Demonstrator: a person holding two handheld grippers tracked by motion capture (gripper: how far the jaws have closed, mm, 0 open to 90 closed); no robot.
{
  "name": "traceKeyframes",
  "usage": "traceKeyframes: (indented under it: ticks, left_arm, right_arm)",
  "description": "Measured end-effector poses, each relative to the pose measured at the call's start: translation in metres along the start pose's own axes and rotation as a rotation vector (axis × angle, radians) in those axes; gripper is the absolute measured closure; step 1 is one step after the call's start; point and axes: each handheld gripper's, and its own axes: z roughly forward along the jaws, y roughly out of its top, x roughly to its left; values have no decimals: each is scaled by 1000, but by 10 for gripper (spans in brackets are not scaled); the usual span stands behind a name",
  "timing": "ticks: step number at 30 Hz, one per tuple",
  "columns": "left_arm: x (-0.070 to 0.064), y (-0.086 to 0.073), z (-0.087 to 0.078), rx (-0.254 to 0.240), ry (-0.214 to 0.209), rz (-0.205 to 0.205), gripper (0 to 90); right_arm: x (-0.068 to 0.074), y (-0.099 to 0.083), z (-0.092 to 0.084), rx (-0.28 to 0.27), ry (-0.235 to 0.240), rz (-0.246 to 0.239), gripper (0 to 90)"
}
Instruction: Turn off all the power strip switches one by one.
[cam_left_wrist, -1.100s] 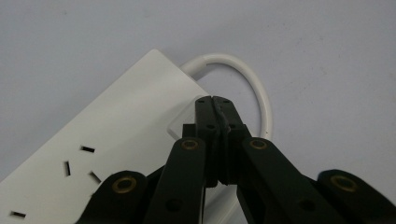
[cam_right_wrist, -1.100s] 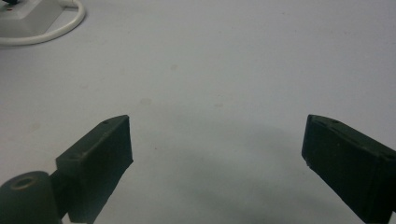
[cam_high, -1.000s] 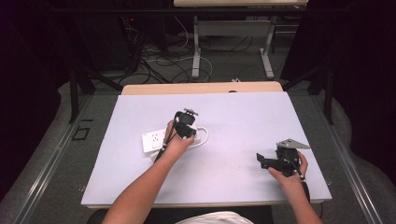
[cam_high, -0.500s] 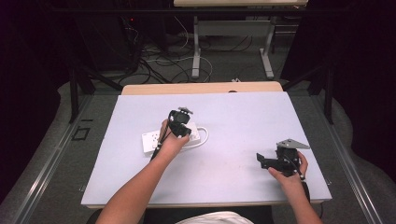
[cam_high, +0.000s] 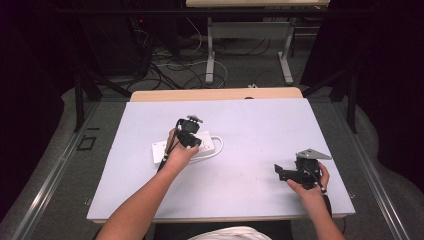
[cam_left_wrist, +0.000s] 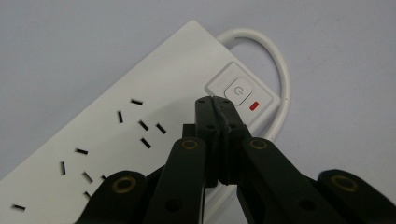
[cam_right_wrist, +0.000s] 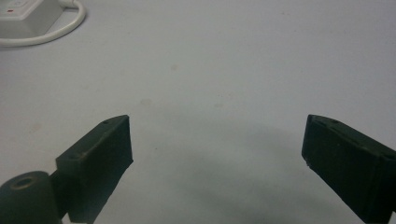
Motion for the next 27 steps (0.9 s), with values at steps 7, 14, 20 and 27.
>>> traceKeyframes:
  ticks: [7, 14, 20, 27]
  left_arm:
    - [8, -5, -3, 6, -6, -11, 900]
    - [14, -9, -7, 7, -4, -24, 900]
    - [20, -13, -9, 8, -7, -32, 900]
    - [24, -16, -10, 11, -8, -41, 898]
  right_arm:
    - [0, 0, 0, 1, 1, 3, 80]
    - [0, 0, 0, 2, 1, 2, 80]
    - [1, 0, 0, 4, 1, 7, 80]
    - [1, 0, 0, 4, 3, 6, 80]
